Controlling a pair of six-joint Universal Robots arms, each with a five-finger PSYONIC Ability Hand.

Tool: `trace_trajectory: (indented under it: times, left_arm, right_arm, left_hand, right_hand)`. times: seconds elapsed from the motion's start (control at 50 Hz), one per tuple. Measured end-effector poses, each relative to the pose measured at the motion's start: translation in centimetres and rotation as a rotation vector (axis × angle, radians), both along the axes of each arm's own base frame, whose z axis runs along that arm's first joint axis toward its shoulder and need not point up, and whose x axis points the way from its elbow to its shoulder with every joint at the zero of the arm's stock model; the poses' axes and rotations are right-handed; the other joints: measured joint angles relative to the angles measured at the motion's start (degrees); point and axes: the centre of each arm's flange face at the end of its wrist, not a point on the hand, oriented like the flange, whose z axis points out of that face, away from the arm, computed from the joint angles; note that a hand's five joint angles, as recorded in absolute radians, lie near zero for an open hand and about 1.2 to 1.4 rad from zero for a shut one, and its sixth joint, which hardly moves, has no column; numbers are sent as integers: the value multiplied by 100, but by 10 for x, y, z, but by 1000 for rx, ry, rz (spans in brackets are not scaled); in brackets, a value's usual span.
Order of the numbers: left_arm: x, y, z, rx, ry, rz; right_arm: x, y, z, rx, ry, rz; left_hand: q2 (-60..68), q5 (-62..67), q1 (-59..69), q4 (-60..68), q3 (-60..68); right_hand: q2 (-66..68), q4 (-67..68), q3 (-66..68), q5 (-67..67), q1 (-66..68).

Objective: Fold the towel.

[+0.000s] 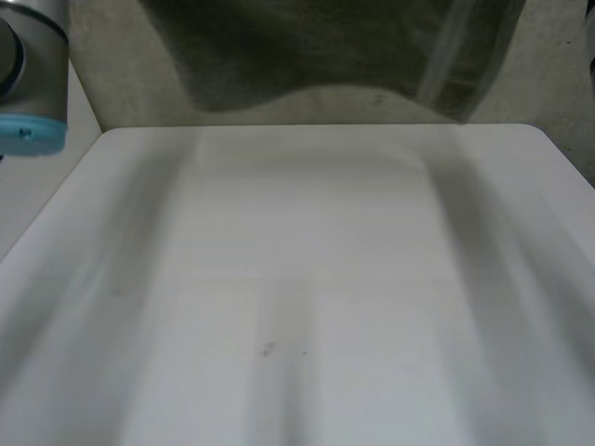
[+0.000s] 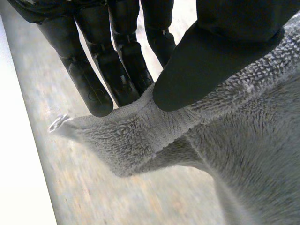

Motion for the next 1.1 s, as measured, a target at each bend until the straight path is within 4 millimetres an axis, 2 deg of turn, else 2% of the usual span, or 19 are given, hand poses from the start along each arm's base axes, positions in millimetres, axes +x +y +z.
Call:
trace_trajectory:
  times: [0.04, 0.06, 0.1, 0.22, 0.24, 0.26, 0.28, 0.3, 0.32, 0.34, 0.44, 0.46, 0.54, 0.66, 0.76, 0.86, 0.92, 1.02, 1.1]
  left_arm:
    - [1, -2, -29, 93, -17, -1]
    - [1, -2, -29, 93, -17, -1]
    - [4, -2, -74, 228, -61, 4]
    - [13, 10, -158, 475, -144, 16]
    - [16, 15, -177, 531, -162, 19]
    - [17, 17, -185, 553, -169, 20]
    - [21, 26, -208, 624, -193, 19]
    - [23, 31, -221, 663, -207, 18]
    - [23, 31, -221, 663, -207, 18]
    - [25, 40, -241, 728, -231, 14]
    - [31, 65, -275, 855, -309, 8]
    - [31, 65, -275, 855, -309, 8]
    - [41, 91, -280, 943, -424, 26]
    - [65, 135, -261, 1098, -571, 66]
    - [77, 172, -241, 1219, -625, 72]
    - [80, 188, -229, 1239, -635, 67]
    - [79, 192, -220, 1209, -633, 64]
    - [75, 186, -211, 1153, -623, 62]
    - [66, 157, -211, 1084, -608, 66]
  right_arm:
    - [0, 1, -23, 94, 33, 16]
    - [0, 1, -23, 94, 33, 16]
    - [2, 4, -49, 193, 74, 47]
    - [8, 12, -105, 388, 160, 140]
    - [9, 14, -118, 428, 178, 159]
    - [9, 17, -132, 476, 198, 181]
    - [10, 22, -152, 547, 230, 204]
    - [10, 26, -165, 592, 252, 216]
    - [10, 26, -165, 592, 252, 216]
    - [9, 33, -184, 663, 294, 229]
    - [2, 57, -221, 836, 444, 239]
    - [2, 57, -221, 836, 444, 239]
    - [-12, 79, -231, 979, 571, 225]
    - [-38, 116, -222, 1187, 710, 198]
    - [-54, 141, -206, 1215, 818, 168]
    - [-60, 150, -197, 1183, 858, 148]
    - [-62, 150, -193, 1159, 865, 135]
    - [-62, 144, -191, 1132, 860, 124]
    - [-57, 117, -196, 1091, 803, 99]
  left_hand:
    - [0, 1, 0, 0, 0]
    - [0, 1, 0, 0, 0]
    - [2, 3, 0, 0, 0]
    - [3, 3, 0, 0, 0]
    - [4, 3, 0, 0, 0]
    - [4, 3, 0, 0, 0]
    - [4, 3, 0, 0, 0]
    - [4, 3, 0, 0, 0]
    - [4, 3, 0, 0, 0]
    - [4, 2, 0, 0, 0]
    - [5, 2, 0, 0, 0]
    - [5, 2, 0, 0, 0]
    - [5, 2, 0, 0, 0]
    - [5, 1, 0, 0, 0]
    - [5, 2, 0, 0, 1]
    - [5, 2, 0, 0, 1]
    - [5, 2, 0, 1, 1]
    - [5, 2, 0, 0, 1]
    - [5, 2, 0, 0, 4]
  right_hand:
    - [0, 2, 0, 2, 0]
    - [0, 2, 0, 2, 0]
    - [0, 2, 0, 2, 0]
    - [0, 2, 22, 5, 0]
    - [0, 2, 22, 5, 0]
    - [0, 2, 22, 5, 0]
    - [0, 2, 22, 5, 0]
    - [0, 2, 22, 5, 0]
    - [0, 2, 22, 5, 0]
    - [0, 2, 22, 5, 0]
    - [0, 2, 22, 6, 0]
    - [0, 2, 22, 6, 0]
    - [0, 3, 22, 5, 0]
    - [0, 2, 22, 6, 0]
    - [0, 2, 22, 6, 0]
    - [0, 2, 22, 6, 0]
    - [0, 2, 22, 6, 0]
    - [0, 2, 22, 6, 0]
    - [0, 2, 22, 6, 0]
